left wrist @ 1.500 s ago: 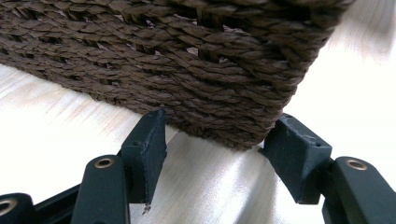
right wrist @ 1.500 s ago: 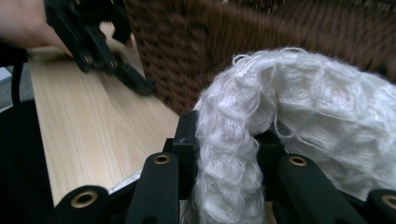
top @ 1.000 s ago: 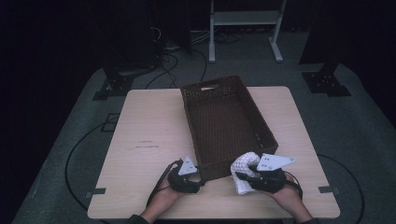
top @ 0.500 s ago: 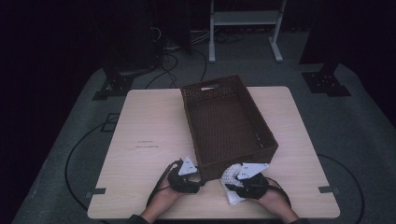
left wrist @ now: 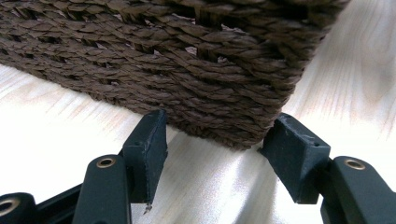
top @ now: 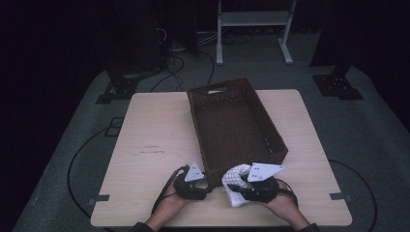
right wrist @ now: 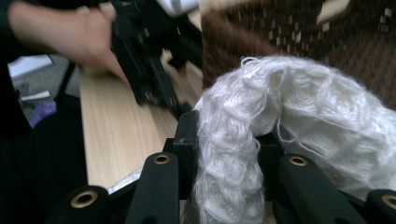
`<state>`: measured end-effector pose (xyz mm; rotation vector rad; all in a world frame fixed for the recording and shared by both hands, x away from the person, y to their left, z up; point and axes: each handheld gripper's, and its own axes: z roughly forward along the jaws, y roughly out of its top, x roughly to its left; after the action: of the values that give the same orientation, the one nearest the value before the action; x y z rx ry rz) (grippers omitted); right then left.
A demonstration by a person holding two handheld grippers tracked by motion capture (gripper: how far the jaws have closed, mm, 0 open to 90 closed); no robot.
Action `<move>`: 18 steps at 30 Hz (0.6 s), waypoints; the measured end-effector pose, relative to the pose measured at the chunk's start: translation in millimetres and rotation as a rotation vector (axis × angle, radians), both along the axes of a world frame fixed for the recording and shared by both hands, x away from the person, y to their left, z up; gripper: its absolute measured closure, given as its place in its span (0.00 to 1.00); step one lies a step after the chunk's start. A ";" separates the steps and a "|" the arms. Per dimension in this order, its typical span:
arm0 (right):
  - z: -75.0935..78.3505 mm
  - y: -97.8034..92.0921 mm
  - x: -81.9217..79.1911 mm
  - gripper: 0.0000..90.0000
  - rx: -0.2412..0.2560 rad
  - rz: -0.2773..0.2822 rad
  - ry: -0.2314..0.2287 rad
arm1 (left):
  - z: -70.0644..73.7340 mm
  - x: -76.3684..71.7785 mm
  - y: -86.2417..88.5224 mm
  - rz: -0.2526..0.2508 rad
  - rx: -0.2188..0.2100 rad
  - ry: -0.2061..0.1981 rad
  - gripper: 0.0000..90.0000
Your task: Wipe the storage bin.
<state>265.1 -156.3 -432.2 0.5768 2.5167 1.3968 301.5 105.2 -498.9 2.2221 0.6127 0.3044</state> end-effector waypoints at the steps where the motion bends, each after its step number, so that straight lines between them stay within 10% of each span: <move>1: 3.8 1.0 -0.4 0.77 0.012 0.006 -0.007 | -0.1 0.0 0.0 0.000 0.000 0.000 0.44; 7: 4.3 7.6 1.6 0.77 0.010 0.023 -0.008 | -0.1 -0.1 0.0 0.000 -0.001 0.000 0.44; 18: -44.7 31.8 8.9 0.77 -0.159 0.053 0.075 | -0.1 -0.2 0.0 0.001 -0.002 -0.001 0.44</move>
<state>274.0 -124.5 -477.0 0.5458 2.6896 1.1987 301.3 105.2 -499.0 2.2203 0.6129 0.3048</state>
